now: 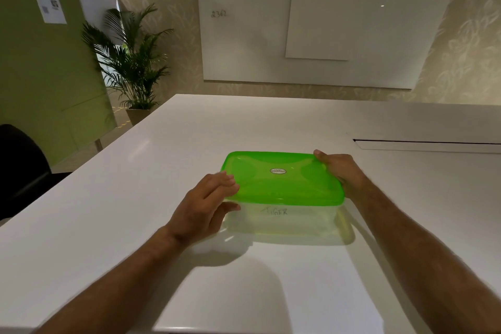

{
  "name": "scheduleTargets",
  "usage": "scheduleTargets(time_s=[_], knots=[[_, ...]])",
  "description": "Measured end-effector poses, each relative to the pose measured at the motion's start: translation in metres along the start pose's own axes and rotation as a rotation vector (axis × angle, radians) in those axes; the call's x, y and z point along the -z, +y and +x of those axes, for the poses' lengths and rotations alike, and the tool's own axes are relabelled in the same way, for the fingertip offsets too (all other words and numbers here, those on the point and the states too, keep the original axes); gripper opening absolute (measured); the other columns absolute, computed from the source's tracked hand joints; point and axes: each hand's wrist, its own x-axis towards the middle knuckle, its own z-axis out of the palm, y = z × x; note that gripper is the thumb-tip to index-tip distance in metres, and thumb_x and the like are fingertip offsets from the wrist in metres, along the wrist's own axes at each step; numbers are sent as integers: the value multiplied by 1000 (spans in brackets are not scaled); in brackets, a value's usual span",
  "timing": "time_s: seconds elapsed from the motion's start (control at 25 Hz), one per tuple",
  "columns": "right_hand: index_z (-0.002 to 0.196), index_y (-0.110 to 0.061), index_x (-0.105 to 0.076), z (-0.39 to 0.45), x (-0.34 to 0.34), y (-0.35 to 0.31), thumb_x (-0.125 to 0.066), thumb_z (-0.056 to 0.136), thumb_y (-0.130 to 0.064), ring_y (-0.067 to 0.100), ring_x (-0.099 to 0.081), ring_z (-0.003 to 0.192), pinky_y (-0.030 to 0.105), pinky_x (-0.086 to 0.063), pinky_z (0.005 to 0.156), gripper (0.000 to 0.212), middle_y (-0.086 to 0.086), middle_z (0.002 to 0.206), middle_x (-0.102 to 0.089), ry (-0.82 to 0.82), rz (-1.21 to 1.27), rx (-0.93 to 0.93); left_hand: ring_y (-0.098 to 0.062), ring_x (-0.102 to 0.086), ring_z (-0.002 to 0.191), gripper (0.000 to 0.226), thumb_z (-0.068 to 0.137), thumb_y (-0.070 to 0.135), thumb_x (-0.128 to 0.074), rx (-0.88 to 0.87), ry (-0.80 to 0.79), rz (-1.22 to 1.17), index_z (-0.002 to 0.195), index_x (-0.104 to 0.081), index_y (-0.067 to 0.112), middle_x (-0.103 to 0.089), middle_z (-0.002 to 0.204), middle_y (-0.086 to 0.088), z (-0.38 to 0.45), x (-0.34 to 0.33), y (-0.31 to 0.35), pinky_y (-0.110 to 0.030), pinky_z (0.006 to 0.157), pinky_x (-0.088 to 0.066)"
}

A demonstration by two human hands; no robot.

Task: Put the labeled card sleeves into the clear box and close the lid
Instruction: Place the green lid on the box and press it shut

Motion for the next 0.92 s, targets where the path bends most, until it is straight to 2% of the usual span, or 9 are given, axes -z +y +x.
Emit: scheduleTargets(time_s=[0.12,0.36,0.44,0.56,0.64,0.68,0.72,0.8,0.92], knots=[[101,14,-67,-1,-1,0,-71,88,-25,22,-60,58,24,-50,51,41,17,79,-66,9,3,5,-36,-69,98,33,98,23,-57,-34,28,33,98,-70,-8,-70,103,-23,0,0,2,-43,84,-57],[100,12,-69,1,0,0,-72,87,-26,23,-63,57,27,-53,56,41,16,76,-68,9,-13,-12,-35,-69,98,35,97,23,-58,-31,33,58,95,-73,-9,-71,103,-22,-1,0,1,-42,81,-57],[100,14,-68,2,0,1,-73,86,-28,26,-64,64,33,-53,64,45,22,83,-69,25,-29,-1,-34,-69,96,30,92,23,-65,1,8,39,95,-74,-5,-71,102,-20,1,4,2,-40,80,-57],[85,4,-70,2,0,-2,-72,84,-41,33,-67,85,42,-53,79,45,26,97,-70,96,-272,25,-27,-68,88,31,81,32,-76,128,-45,-100,92,-73,3,-69,93,-11,12,15,3,-34,75,-55],[76,-8,-67,-3,4,-8,-65,86,-50,35,-66,89,42,-55,79,43,20,99,-71,121,-532,48,-20,-65,80,33,79,39,-77,249,-54,-226,88,-71,7,-66,85,-4,24,17,7,-33,69,-51],[82,-10,-68,-7,5,-11,-61,87,-54,33,-66,90,40,-55,78,45,18,102,-71,110,-637,78,-17,-64,77,33,79,41,-76,300,-42,-258,86,-71,9,-66,82,-1,31,17,9,-33,68,-50],[98,-10,-69,-12,7,-13,-58,88,-57,32,-65,96,38,-54,82,49,16,110,-70,92,-732,131,-15,-63,76,32,79,42,-76,337,-39,-265,86,-71,10,-67,80,1,37,16,11,-34,69,-51],[133,-12,-54,-25,4,-18,-51,91,-59,31,-56,120,37,-44,98,63,14,134,-59,26,-905,317,-16,-64,79,31,78,39,-78,369,-108,-234,90,-71,11,-68,83,2,50,13,12,-36,74,-52],[151,-12,-30,-47,-13,-21,-40,96,-57,29,-33,142,39,-26,115,72,14,155,-36,-148,-1084,586,-20,-59,110,36,88,37,-70,397,-372,-142,117,-65,16,-68,116,0,71,4,10,-31,96,-44]])
